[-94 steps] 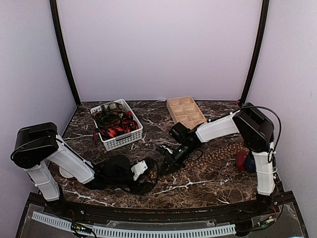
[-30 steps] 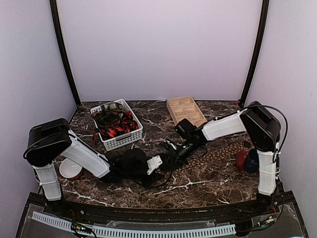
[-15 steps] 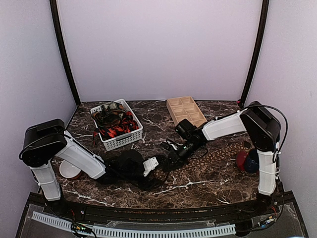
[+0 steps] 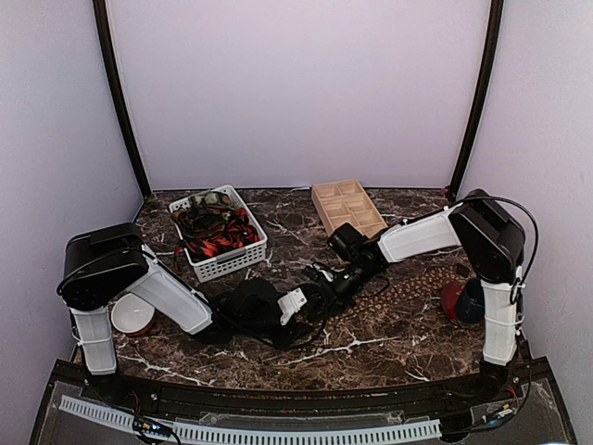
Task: Roll the ties
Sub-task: Roll the tie at the center of the board.
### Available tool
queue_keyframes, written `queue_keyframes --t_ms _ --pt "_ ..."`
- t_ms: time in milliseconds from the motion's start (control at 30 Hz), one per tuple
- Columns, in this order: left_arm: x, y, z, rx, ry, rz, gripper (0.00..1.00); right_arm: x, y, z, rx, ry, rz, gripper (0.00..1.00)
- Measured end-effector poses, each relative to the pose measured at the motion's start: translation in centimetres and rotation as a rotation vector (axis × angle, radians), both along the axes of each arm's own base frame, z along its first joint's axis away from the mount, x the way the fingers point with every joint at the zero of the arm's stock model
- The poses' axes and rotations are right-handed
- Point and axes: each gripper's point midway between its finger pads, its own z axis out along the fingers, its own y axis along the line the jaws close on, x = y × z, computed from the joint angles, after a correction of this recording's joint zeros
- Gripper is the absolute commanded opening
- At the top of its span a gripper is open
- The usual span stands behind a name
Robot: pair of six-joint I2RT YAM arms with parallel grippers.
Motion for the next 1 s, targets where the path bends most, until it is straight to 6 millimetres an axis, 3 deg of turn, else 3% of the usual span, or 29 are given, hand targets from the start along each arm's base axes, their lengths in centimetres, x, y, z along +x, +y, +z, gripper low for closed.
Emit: queue_keyframes --t_ms 100,233,367,633,833,900,1000 --pt "0.0 0.2 -0.1 0.002 -0.001 0.005 0.33 0.0 0.0 0.0 -0.003 0.003 -0.001 0.01" --pt "-0.6 1.7 -0.1 0.025 0.004 0.013 0.33 -0.2 0.2 0.4 0.012 0.019 -0.003 0.30" --pt "-1.3 2.9 -0.1 0.051 0.015 0.016 0.33 -0.1 0.9 1.7 0.058 0.047 -0.017 0.41" --pt "-1.3 3.0 -0.2 0.052 0.026 0.021 0.33 -1.9 2.8 3.8 0.139 0.084 0.050 0.42" --pt "-1.3 3.0 -0.2 0.051 0.028 0.021 0.33 -2.6 3.3 2.7 0.127 0.109 0.074 0.40" --pt "-1.3 3.0 -0.2 0.051 0.030 0.023 0.33 -2.7 3.3 2.2 0.118 0.118 0.075 0.34" --pt "-1.3 3.0 -0.2 0.051 0.031 0.022 0.34 -2.7 3.3 1.7 0.107 0.119 0.073 0.17"
